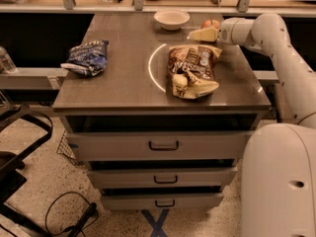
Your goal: Move apple near blue chip bag
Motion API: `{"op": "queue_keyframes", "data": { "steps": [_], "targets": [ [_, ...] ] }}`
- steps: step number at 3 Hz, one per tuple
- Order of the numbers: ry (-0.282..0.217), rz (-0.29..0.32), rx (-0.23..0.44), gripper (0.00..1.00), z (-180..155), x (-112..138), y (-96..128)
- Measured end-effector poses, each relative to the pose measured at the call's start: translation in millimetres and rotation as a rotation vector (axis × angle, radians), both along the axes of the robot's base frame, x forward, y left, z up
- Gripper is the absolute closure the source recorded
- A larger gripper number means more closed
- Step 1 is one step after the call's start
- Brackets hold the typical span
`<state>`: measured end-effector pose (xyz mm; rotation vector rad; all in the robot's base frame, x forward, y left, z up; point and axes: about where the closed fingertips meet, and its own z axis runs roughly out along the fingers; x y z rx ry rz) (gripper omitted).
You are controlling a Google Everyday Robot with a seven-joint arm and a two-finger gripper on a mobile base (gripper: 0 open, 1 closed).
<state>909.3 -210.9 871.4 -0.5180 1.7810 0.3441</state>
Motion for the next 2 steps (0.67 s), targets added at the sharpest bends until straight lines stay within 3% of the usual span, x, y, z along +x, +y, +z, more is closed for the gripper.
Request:
{"op": "queue_keyframes", "data": {
  "steps": [1,2],
  "targets": [
    [0.011,0.021,0.036,0.16,-5.5,6.7,11.8],
    [0.011,0.023,0.036,0.40,-6.5,7.7,13.9]
  ]
}}
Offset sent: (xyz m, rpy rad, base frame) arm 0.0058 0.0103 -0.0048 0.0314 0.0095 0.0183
